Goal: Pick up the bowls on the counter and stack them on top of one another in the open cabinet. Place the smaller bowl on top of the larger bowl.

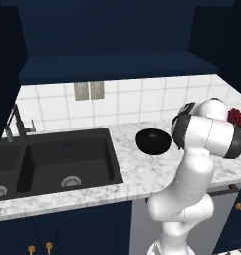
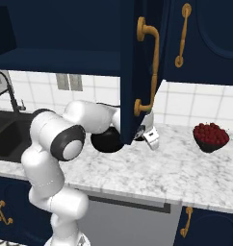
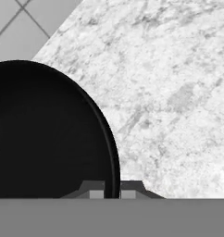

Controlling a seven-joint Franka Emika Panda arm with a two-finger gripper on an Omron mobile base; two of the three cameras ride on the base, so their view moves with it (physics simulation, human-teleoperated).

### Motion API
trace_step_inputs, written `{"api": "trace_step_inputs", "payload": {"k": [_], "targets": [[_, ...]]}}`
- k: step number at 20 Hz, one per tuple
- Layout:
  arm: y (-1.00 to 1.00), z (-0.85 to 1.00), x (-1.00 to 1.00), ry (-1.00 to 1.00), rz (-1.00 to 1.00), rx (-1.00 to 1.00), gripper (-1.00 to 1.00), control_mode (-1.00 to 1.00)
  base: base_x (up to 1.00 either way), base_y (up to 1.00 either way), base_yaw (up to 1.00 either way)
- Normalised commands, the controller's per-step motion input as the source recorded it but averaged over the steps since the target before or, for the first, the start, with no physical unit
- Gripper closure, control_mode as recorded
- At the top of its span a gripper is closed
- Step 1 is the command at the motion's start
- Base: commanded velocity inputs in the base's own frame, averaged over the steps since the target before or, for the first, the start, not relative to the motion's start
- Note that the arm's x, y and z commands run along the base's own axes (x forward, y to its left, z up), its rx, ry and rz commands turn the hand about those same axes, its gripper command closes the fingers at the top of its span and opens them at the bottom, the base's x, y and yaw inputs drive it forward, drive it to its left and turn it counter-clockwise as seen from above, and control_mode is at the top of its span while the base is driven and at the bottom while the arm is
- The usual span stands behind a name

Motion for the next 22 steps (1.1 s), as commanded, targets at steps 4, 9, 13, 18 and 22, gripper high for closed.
{"api": "trace_step_inputs", "payload": {"k": [4,9,13,18,22], "targets": [[0.22,0.94,-0.05,-0.12,-0.01,0.01,1.0,-1.0,0.0,0.0,0.0],[0.97,0.21,-0.28,0.07,0.01,0.0,1.0,-1.0,0.0,0.0,0.0],[0.99,0.0,-0.1,0.09,0.0,0.0,1.0,-1.0,0.0,0.0,0.0],[0.57,-0.28,0.03,0.04,0.01,0.0,1.0,-1.0,0.0,0.0,0.0],[0.02,-0.38,0.11,0.04,0.0,0.0,1.0,-1.0,0.0,0.0,0.0]]}}
